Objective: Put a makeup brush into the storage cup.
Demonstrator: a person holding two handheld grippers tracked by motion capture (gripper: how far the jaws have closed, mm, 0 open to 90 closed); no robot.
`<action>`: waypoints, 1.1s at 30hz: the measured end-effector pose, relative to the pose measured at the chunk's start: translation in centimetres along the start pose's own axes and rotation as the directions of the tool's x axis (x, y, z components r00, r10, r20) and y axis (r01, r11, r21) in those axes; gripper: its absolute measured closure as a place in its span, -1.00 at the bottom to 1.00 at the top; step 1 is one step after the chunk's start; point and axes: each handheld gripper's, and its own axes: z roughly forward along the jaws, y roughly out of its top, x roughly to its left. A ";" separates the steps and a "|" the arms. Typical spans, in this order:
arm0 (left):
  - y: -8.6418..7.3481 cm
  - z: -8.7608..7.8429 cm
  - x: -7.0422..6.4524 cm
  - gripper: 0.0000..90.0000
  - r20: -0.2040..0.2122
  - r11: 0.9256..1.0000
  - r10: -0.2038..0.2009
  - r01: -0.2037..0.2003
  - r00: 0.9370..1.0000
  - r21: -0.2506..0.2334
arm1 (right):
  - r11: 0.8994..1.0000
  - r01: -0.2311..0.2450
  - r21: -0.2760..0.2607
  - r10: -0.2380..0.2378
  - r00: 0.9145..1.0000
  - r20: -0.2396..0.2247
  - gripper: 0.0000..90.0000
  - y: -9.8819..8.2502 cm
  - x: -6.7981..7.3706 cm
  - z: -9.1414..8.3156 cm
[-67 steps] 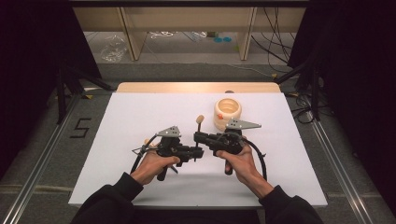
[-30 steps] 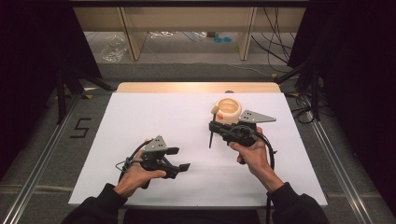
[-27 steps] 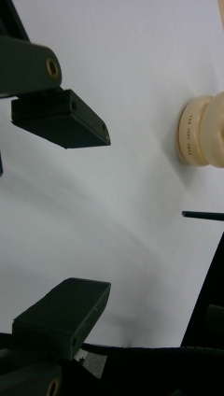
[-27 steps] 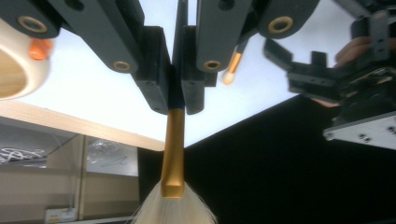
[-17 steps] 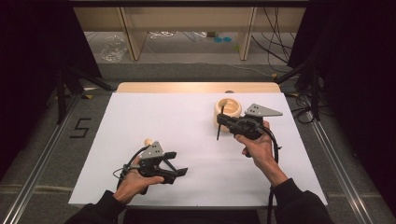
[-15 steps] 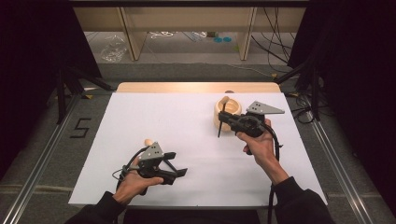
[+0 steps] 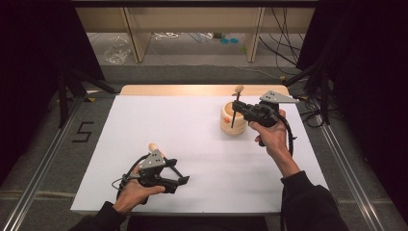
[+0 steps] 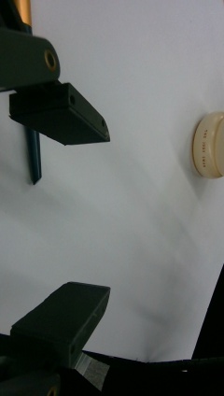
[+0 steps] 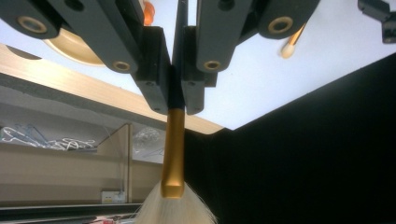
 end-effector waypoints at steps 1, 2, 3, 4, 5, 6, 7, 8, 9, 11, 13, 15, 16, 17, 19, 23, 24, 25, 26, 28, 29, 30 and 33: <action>0.0 0.0 0.0 -0.53 -0.002 1.000 0.006 -0.006 1.000 0.007 | 1.000 0.016 -0.002 -0.016 1.000 0.009 0.85 0.2 -0.2 0.1; 0.0 0.0 0.1 -0.53 0.004 1.000 0.005 -0.005 1.000 0.008 | 1.000 0.007 0.008 -0.007 1.000 0.006 0.85 0.4 -0.2 0.2; 0.0 0.0 0.2 -0.53 0.004 1.000 0.010 -0.010 1.000 0.007 | 1.000 0.009 -0.003 -0.009 1.000 0.016 0.85 0.6 -0.4 0.3; 0.0 0.0 0.2 -0.53 0.000 1.000 0.007 -0.007 1.000 0.009 | 1.000 0.021 -0.011 -0.021 1.000 0.017 0.85 0.8 -0.5 0.4; 0.0 0.0 0.1 -0.53 0.001 1.000 -0.008 0.008 1.000 0.007 | 1.000 0.016 -0.006 -0.016 1.000 0.024 0.85 1.0 -0.6 0.5; 0.0 0.0 0.1 -0.53 0.002 1.000 -0.013 0.013 1.000 0.008 | 1.000 0.013 -0.012 -0.013 1.000 0.020 0.85 1.2 -0.7 0.7; 0.0 0.0 0.1 -0.53 0.001 1.000 -0.007 0.007 1.000 0.007 | 1.000 0.016 -0.016 -0.015 0.999 0.031 0.85 1.3 -0.8 0.8; 0.0 0.0 0.1 -0.53 0.001 1.000 -0.008 0.008 1.000 0.008 | 1.000 0.020 -0.022 -0.019 0.999 0.031 0.85 1.5 -0.9 0.9; 0.0 0.0 0.0 -0.53 0.003 1.000 -0.006 0.006 1.000 0.007 | 1.000 0.017 -0.018 -0.016 0.999 0.033 0.85 1.6 -1.0 1.0; 0.0 0.1 0.0 -0.53 0.005 1.000 0.001 -0.001 1.000 0.010 | 1.000 0.016 -0.020 -0.015 0.999 0.039 0.85 1.7 -1.2 1.2; 0.0 0.1 0.0 -0.53 -0.004 1.000 0.000 0.000 1.000 0.012 | 1.000 0.012 -0.015 -0.012 0.999 0.045 0.85 1.8 -1.5 1.2; 0.0 0.1 0.0 -0.53 -0.002 1.000 -0.001 0.001 1.000 0.014 | 1.000 0.005 -0.018 -0.004 0.999 0.055 0.85 1.8 -1.8 1.1; 0.0 0.1 0.0 -0.53 -0.002 1.000 0.000 0.000 1.000 0.015 | 1.000 0.003 -0.017 -0.002 0.998 0.058 0.85 1.8 -2.0 1.0; 0.0 0.1 0.0 -0.53 -0.001 1.000 0.010 -0.010 1.000 0.017 | 1.000 0.003 -0.025 -0.002 0.998 0.061 0.85 1.8 -2.1 1.0; 0.0 0.2 0.1 -0.53 0.008 1.000 0.020 -0.020 1.000 0.015 | 1.000 -0.001 -0.023 0.003 0.998 0.069 0.85 1.9 -2.4 0.9; 0.0 0.2 0.1 -0.55 0.019 1.000 0.009 -0.009 1.000 0.016 | 1.000 -0.002 -0.021 0.004 0.997 0.083 0.85 1.9 -2.9 1.0; 0.0 0.2 0.0 -0.55 0.009 1.000 0.005 -0.005 1.000 0.015 | 1.000 -0.004 -0.021 0.005 0.996 0.087 0.85 1.9 -2.9 1.0; 0.0 0.2 0.0 -0.55 0.010 1.000 0.009 -0.009 1.000 0.015 | 1.000 -0.007 -0.026 0.009 0.996 0.088 0.85 2.0 -3.1 1.1; 0.0 0.2 0.1 -0.55 0.009 1.000 0.021 -0.021 1.000 0.017 | 0.999 0.000 -0.034 0.003 0.996 0.090 0.85 1.9 -3.2 1.2; 0.0 0.2 0.1 -0.55 0.003 1.000 0.010 -0.010 1.000 0.016 | 1.000 -0.004 -0.026 0.006 0.995 0.103 0.85 1.9 -3.5 1.2; 0.0 0.2 0.1 -0.55 0.008 1.000 -0.003 0.003 1.000 0.019 | 1.000 -0.012 -0.021 0.014 0.995 0.102 0.85 1.9 -3.5 1.2; 0.0 0.2 0.0 -0.55 0.001 1.000 -0.002 0.002 1.000 0.017 | 1.000 -0.010 -0.023 0.012 0.995 0.104 0.85 1.9 -3.6 1.3; 0.0 0.2 0.1 -0.55 0.008 1.000 -0.002 0.002 1.000 0.018 | 1.000 -0.009 -0.013 0.011 0.993 0.121 0.85 1.6 -4.0 1.6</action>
